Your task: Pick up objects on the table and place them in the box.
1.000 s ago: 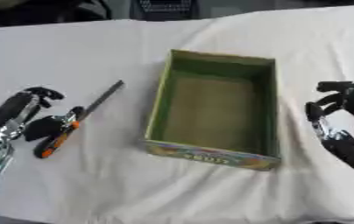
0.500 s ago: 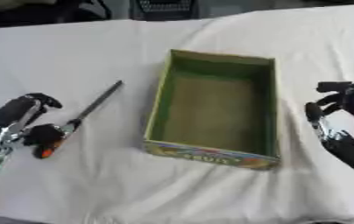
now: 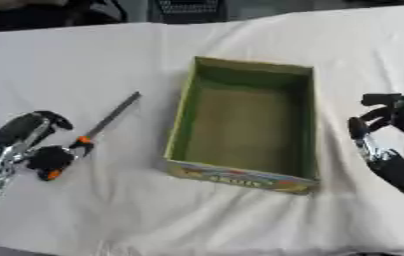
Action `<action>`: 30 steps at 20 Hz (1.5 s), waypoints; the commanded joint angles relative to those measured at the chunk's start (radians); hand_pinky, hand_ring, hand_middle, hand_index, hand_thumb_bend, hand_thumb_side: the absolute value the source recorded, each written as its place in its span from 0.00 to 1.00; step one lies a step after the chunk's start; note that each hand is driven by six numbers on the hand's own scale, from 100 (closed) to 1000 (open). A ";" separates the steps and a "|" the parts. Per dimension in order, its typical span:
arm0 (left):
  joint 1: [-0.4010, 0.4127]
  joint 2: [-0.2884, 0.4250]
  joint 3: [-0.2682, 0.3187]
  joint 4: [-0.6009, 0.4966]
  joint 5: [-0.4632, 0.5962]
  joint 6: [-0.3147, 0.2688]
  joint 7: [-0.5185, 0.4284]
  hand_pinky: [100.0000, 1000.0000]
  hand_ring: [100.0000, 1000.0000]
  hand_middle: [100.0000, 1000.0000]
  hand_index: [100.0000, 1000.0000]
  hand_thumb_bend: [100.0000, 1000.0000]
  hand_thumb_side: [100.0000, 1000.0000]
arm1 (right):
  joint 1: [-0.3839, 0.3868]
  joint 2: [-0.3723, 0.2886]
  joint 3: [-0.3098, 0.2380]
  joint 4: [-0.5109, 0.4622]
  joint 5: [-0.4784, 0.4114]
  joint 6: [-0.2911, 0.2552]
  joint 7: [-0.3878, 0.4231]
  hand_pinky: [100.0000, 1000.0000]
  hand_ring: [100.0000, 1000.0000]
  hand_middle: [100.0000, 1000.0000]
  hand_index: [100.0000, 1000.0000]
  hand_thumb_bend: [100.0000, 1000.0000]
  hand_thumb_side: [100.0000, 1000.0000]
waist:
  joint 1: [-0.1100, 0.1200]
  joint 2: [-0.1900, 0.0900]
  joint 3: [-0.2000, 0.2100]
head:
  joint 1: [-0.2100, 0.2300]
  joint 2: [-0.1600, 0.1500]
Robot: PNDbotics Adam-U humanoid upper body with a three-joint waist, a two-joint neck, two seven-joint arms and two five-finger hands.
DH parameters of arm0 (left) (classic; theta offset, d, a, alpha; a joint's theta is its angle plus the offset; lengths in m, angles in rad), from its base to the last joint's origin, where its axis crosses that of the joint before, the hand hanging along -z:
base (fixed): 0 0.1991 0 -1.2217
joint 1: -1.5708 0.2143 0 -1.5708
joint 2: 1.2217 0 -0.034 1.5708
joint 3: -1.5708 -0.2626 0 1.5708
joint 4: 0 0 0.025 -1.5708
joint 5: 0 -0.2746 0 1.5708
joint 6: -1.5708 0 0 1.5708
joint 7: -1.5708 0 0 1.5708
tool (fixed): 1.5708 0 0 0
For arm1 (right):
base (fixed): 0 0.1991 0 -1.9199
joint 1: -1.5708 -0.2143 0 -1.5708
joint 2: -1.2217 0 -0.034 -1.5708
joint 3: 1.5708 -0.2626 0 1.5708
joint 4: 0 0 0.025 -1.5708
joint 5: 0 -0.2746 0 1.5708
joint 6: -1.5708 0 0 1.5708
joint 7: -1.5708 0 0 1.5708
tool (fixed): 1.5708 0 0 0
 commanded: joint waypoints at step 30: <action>0.019 0.023 -0.025 0.012 -0.017 -0.016 -0.035 0.77 0.75 0.70 0.73 0.40 0.40 | 0.001 -0.005 -0.006 -0.019 0.004 0.004 -0.002 0.46 0.55 0.64 0.76 0.32 0.63 | -0.001 -0.007 -0.003 | -0.003 -0.001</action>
